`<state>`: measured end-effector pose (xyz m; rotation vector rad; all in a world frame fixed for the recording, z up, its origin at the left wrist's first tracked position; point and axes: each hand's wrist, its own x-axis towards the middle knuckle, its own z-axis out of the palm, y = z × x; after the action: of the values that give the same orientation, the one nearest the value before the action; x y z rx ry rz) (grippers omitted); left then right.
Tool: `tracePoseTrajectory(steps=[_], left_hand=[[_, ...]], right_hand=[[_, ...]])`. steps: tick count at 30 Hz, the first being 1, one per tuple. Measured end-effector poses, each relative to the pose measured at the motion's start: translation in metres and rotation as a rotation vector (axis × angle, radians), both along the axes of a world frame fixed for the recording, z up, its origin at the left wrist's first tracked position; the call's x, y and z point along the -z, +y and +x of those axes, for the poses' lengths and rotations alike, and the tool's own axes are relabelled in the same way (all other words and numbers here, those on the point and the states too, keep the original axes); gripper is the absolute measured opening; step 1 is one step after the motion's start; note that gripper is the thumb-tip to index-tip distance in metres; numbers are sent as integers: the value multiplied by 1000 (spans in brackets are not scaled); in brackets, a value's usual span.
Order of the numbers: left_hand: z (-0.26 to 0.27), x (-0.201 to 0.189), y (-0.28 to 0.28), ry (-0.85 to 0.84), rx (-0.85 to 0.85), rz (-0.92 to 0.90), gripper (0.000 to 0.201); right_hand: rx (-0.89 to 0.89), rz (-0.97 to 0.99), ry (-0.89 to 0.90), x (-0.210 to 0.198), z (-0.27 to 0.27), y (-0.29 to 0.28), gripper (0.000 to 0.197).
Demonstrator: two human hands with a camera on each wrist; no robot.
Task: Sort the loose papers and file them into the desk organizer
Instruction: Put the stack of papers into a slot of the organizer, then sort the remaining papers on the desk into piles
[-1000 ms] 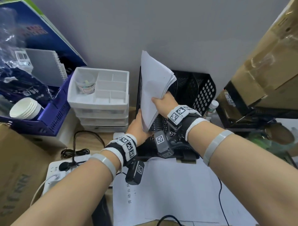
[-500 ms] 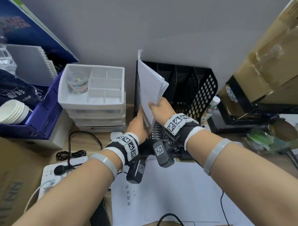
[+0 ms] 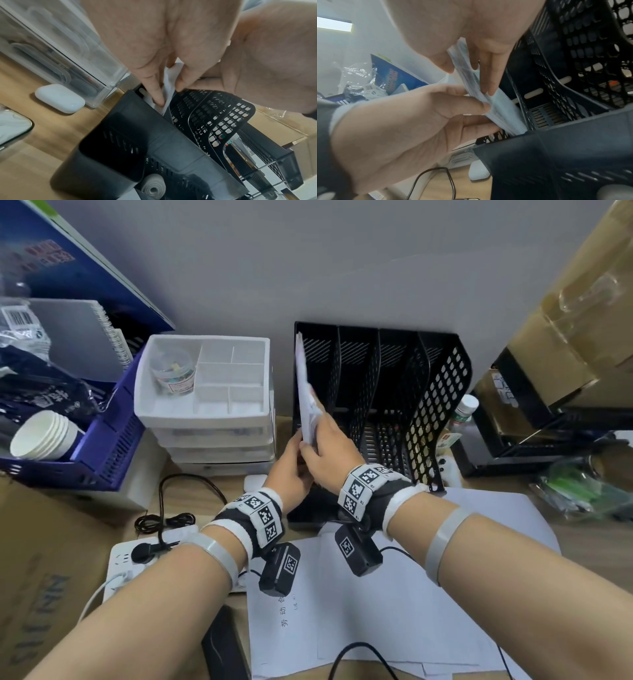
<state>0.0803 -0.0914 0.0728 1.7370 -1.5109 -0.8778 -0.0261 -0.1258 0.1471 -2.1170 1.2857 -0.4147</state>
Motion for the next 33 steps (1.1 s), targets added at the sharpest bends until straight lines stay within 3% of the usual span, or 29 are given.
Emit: tracePoseTrajectory(steps=[2, 5, 7, 9, 12, 15, 17, 19, 21, 23, 25, 28, 30, 33], left_hand=[[1, 2, 0, 52, -95, 49, 65], [4, 2, 7, 82, -185, 73, 52], [8, 4, 17, 104, -219, 96, 43], [10, 8, 26, 163, -284, 62, 34], [14, 14, 40, 154, -390, 18, 27], [23, 35, 67, 134, -407, 255, 18], [28, 53, 91, 47, -381, 460, 16], [27, 64, 117, -125, -351, 609, 25], [26, 72, 138, -245, -344, 740, 46], [19, 81, 156, -254, -389, 813, 67], [12, 86, 166, -245, -458, 804, 79], [-2, 90, 176, -231, -514, 774, 95], [-11, 88, 179, -213, -548, 738, 92], [-22, 87, 183, -83, -619, 684, 69]], right_hand=[[-89, -37, 21, -1, 0, 0, 51], [-162, 32, 12, 0, -1, 1, 75], [-151, 75, 26, 4, -6, 3, 76], [-110, 82, 73, 10, -14, 6, 65], [-12, 142, 69, 29, -34, 12, 30], [-9, 349, 30, 54, -64, 29, 20], [-55, 427, 153, 75, -87, 42, 19], [-86, 435, 318, 100, -114, 53, 18], [-42, 409, 449, 124, -140, 62, 20], [89, 341, 580, 142, -168, 72, 29], [308, 309, 684, 152, -196, 82, 51], [517, 380, 682, 160, -233, 94, 82], [554, 418, 682, 163, -249, 97, 94], [583, 436, 633, 162, -260, 94, 101]])
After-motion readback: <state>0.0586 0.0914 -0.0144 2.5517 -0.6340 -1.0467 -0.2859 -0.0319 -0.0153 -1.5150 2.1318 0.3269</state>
